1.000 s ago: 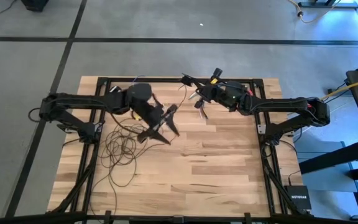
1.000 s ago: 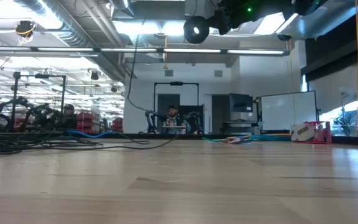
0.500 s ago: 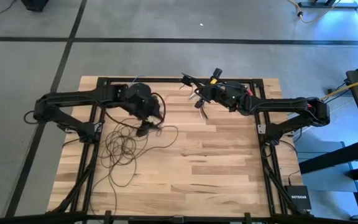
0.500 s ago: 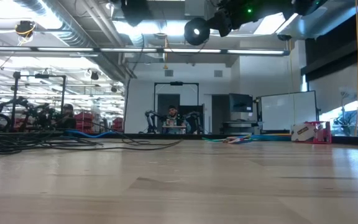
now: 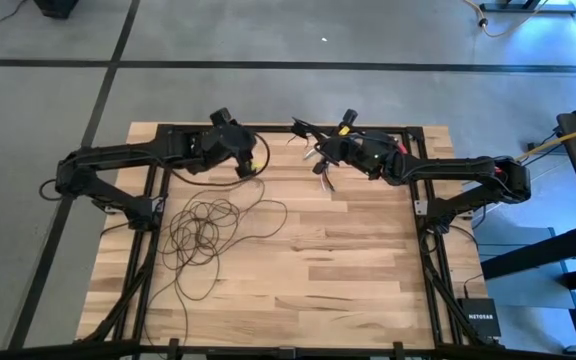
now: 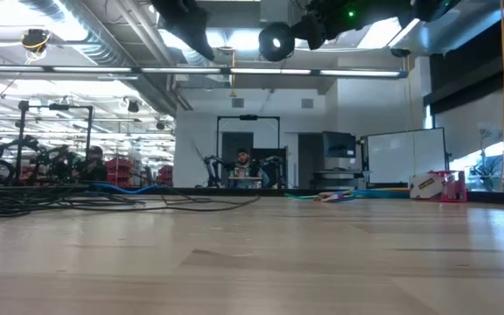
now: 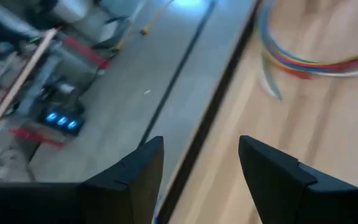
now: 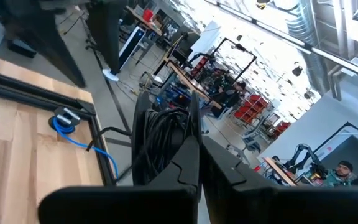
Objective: Coiling cords
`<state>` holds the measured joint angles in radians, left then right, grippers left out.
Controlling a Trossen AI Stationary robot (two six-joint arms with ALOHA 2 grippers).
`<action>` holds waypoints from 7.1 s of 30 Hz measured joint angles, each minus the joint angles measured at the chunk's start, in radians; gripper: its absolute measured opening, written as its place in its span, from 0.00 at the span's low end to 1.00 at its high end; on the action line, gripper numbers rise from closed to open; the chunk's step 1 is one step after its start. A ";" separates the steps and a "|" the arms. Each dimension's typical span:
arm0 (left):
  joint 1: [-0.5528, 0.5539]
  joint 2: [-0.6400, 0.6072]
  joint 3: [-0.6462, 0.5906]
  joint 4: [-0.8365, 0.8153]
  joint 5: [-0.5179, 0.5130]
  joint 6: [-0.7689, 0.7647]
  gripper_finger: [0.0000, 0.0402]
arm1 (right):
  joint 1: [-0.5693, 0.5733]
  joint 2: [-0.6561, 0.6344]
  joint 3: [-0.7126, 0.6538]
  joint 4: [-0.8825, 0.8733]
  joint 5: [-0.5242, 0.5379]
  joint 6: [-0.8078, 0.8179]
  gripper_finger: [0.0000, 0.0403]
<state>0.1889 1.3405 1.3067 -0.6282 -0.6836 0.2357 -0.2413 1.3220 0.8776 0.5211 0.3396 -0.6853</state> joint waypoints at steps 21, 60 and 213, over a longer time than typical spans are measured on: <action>0.056 -0.008 -0.256 0.696 0.456 0.234 0.51 | -0.001 -0.004 0.000 -0.121 -0.082 0.027 0.02; 0.018 0.099 -0.283 0.743 0.622 0.247 0.51 | 0.000 0.055 0.000 -0.286 -0.334 0.023 0.02; 0.068 -0.063 -0.488 1.154 1.401 0.237 0.00 | 0.069 0.046 -0.381 0.280 -0.601 0.262 0.01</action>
<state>0.2566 1.2774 0.8188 0.5254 0.7171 0.4724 -0.1720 1.3680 0.4966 0.8012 -0.2616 -0.4229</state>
